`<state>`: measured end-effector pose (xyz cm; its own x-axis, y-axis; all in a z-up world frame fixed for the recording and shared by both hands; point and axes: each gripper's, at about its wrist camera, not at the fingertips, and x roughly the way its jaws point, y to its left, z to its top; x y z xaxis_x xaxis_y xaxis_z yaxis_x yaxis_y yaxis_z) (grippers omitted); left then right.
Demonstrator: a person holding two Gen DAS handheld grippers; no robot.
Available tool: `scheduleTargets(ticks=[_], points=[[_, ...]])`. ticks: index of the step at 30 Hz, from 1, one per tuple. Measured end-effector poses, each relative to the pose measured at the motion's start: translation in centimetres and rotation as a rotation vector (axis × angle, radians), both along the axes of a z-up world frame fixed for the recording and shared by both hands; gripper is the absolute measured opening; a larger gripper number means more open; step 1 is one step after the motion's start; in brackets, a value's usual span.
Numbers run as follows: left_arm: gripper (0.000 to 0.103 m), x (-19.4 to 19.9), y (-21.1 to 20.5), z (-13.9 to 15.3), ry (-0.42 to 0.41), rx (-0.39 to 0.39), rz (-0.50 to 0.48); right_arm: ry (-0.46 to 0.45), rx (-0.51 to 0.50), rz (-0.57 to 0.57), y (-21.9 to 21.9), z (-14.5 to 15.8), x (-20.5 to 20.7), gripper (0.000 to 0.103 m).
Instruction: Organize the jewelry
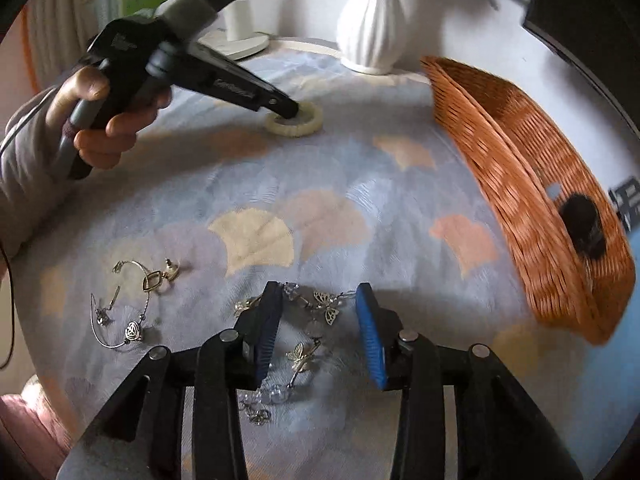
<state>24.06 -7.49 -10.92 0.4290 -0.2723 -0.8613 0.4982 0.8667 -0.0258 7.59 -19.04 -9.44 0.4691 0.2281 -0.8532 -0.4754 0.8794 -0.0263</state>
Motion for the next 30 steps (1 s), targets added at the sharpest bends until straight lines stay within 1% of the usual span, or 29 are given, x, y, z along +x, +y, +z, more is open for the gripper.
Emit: scheduleTargets(ticks=[3,7,8,9,10,11,13,16,19,21,23,25,30], points=[[0.011,0.3,0.5,0.2,0.014,-0.035,0.004,0.001,0.003,0.027,0.3,-0.1,0.0,0.042],[0.011,0.2,0.1,0.1,-0.001,-0.028,0.004,0.009,0.017,0.061,1.3,-0.2,0.9,0.042],[0.011,0.1,0.0,0.1,-0.008,-0.025,0.004,0.009,0.019,0.067,1.5,-0.3,1.0,0.04],[0.011,-0.1,0.5,0.1,-0.011,-0.026,0.004,0.012,0.028,0.07,1.6,-0.3,1.2,0.037],[0.011,-0.2,0.6,0.1,-0.012,-0.028,0.005,0.018,0.043,0.075,1.4,-0.3,1.1,0.027],[0.011,-0.2,0.7,0.1,-0.013,-0.032,0.008,0.019,0.061,0.077,1.5,-0.4,1.1,0.018],[0.011,-0.1,0.8,0.1,-0.01,-0.042,0.013,-0.001,0.054,0.061,1.4,-0.3,0.6,0.012],[0.011,0.0,1.1,0.2,0.003,-0.069,0.02,0.004,0.066,0.03,0.8,-0.2,-0.1,0.012],[0.011,0.0,1.5,0.3,0.014,-0.103,0.025,-0.014,0.079,-0.004,0.0,0.4,-1.3,0.012],[0.011,-0.1,1.7,0.7,0.008,-0.123,0.024,-0.027,0.107,-0.037,-0.9,1.4,-2.0,0.012],[0.011,-0.5,1.8,1.5,0.004,-0.164,0.007,-0.054,0.152,-0.068,-2.1,3.0,-3.0,0.012],[0.011,-0.9,1.6,2.6,-0.007,-0.19,-0.008,-0.089,0.173,-0.1,-3.3,4.7,-3.4,0.012],[0.011,-2.1,0.6,5.4,-0.04,-0.225,-0.054,-0.178,0.216,-0.178,-6.4,9.0,-4.1,0.012]])
